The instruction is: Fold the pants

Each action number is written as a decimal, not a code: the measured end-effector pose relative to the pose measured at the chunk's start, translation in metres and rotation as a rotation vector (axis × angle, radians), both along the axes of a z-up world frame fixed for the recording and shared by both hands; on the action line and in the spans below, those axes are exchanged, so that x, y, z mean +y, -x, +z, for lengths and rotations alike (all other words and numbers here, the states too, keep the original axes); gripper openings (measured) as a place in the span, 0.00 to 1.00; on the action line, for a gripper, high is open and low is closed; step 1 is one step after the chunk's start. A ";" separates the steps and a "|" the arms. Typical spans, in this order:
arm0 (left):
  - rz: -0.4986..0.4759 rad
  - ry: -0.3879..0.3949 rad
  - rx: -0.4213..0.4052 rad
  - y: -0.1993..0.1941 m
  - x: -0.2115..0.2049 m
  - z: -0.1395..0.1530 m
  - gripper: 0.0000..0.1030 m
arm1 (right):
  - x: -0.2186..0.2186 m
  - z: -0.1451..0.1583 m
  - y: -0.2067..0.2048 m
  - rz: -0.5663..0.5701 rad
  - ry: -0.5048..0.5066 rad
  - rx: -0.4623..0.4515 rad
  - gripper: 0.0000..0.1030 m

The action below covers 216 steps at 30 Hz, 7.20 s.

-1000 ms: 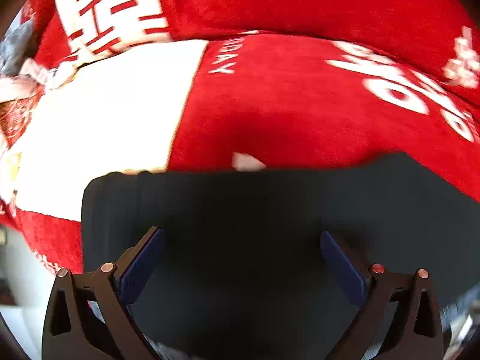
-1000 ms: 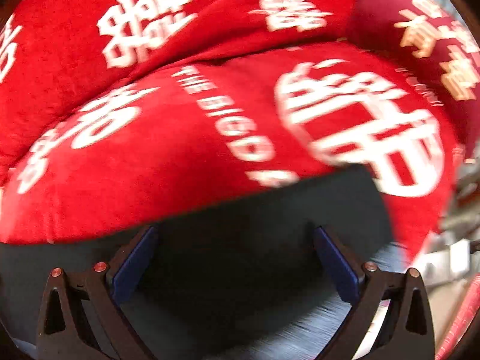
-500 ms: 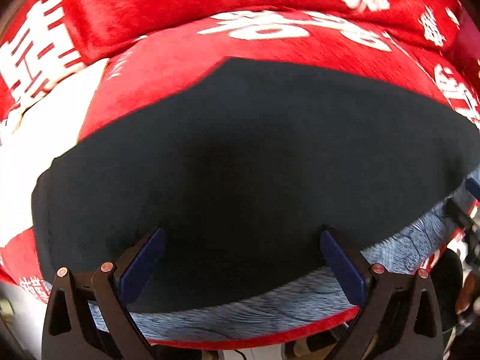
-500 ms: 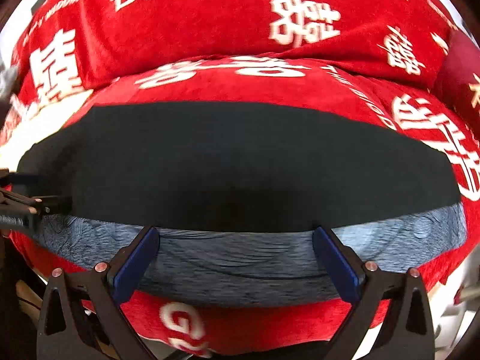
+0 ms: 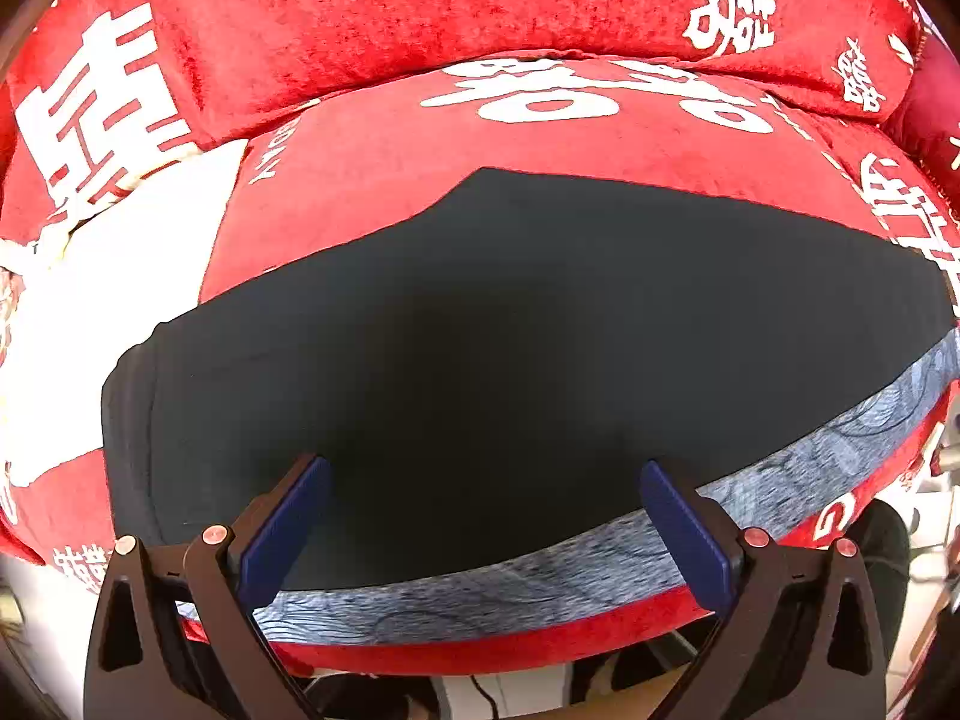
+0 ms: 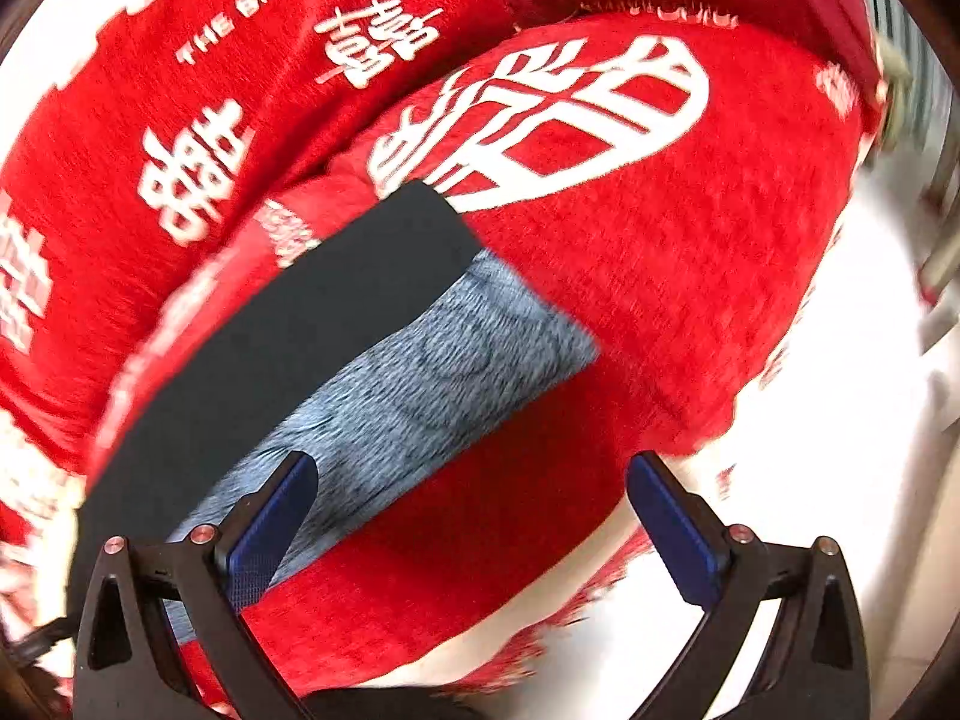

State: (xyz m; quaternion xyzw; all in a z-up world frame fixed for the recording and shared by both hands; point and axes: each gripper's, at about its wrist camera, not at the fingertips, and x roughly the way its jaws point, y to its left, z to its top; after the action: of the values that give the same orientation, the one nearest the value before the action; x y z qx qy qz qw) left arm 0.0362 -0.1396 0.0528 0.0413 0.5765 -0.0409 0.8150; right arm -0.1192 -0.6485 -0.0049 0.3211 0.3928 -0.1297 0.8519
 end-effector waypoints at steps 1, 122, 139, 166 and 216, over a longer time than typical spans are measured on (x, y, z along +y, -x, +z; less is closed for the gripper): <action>0.002 0.008 0.018 -0.003 -0.007 -0.002 1.00 | 0.005 -0.005 -0.004 0.027 -0.022 -0.008 1.00; 0.066 0.138 0.042 -0.014 -0.001 -0.027 1.00 | 0.296 0.033 -0.089 0.639 0.385 0.130 0.95; 0.075 0.131 0.028 -0.001 0.008 -0.016 1.00 | 0.320 0.043 -0.096 0.600 0.502 0.145 0.97; 0.079 0.147 0.034 0.011 0.031 -0.020 1.00 | 0.352 0.023 -0.118 0.595 0.507 0.224 0.99; 0.430 0.507 0.003 0.070 0.326 -0.063 1.00 | 0.676 0.022 -0.236 1.658 0.519 0.248 0.36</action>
State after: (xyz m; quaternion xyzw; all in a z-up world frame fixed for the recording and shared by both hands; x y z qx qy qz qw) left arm -0.0343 0.1863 -0.0106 -0.2855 0.5446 -0.0101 0.7886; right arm 0.1167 0.0271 0.0166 -0.2880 0.5476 0.4119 0.6690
